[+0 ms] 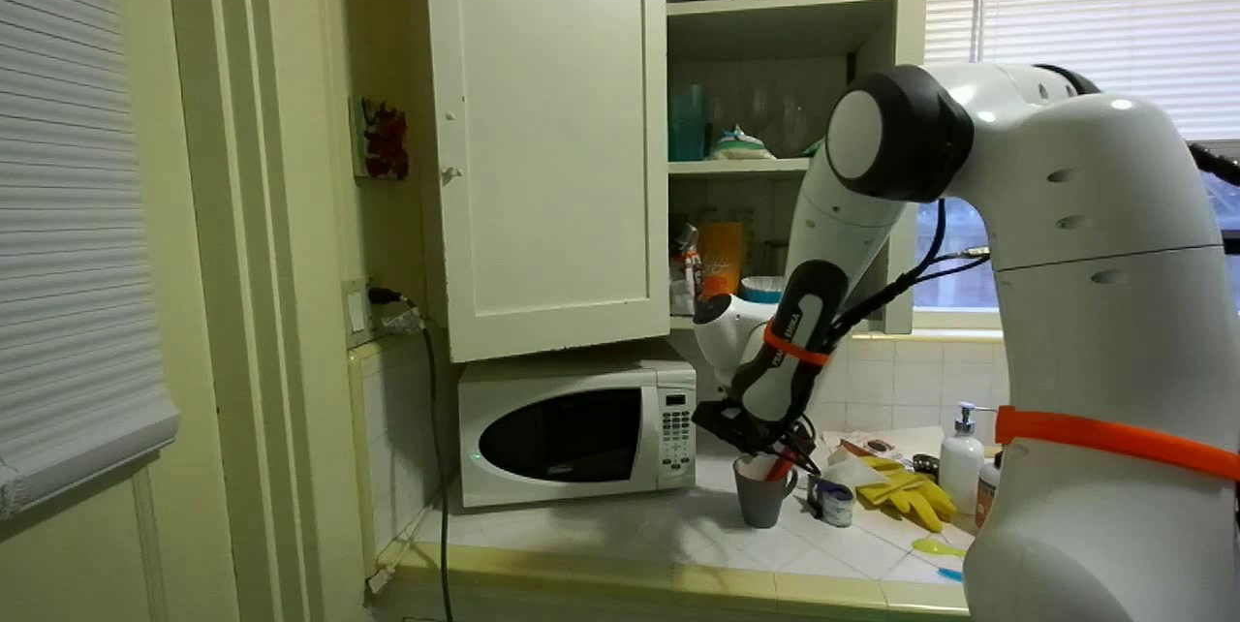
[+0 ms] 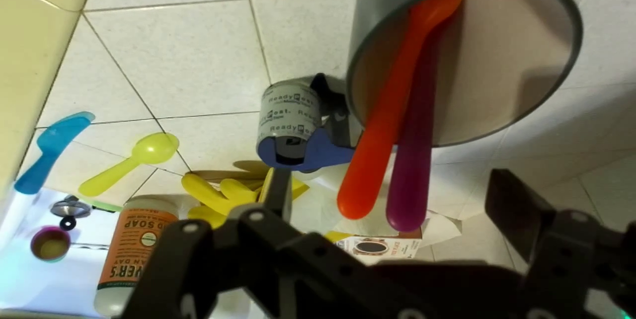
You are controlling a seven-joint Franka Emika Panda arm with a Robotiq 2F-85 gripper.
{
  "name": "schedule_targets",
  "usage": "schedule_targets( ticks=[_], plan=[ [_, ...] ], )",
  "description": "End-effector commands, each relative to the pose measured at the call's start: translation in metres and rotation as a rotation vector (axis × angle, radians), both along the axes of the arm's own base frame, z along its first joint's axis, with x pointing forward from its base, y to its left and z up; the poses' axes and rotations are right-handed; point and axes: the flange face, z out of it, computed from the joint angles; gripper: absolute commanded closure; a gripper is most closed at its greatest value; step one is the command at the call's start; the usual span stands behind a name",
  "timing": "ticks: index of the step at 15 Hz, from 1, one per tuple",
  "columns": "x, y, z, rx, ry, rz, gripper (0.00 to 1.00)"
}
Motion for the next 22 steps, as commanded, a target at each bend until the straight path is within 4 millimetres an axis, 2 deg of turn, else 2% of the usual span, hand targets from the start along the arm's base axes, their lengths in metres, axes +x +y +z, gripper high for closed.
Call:
schedule_targets(
  ticks=[1,10,11,12,14,19,22],
  plan=[
    [0.007,-0.001,-0.01,-0.008,-0.026,0.001,0.0],
    [0.005,-0.015,-0.015,-0.027,-0.023,-0.02,0.0],
    [0.006,-0.016,-0.016,-0.028,-0.023,-0.02,0.07],
    [0.006,-0.016,-0.016,-0.028,-0.022,-0.02,0.27],
    [0.006,-0.015,-0.017,-0.028,-0.021,-0.019,0.32],
    [0.008,-0.012,-0.016,-0.034,-0.02,-0.007,0.69],
    [0.009,-0.011,-0.015,-0.033,-0.022,-0.001,0.85]
  ],
)
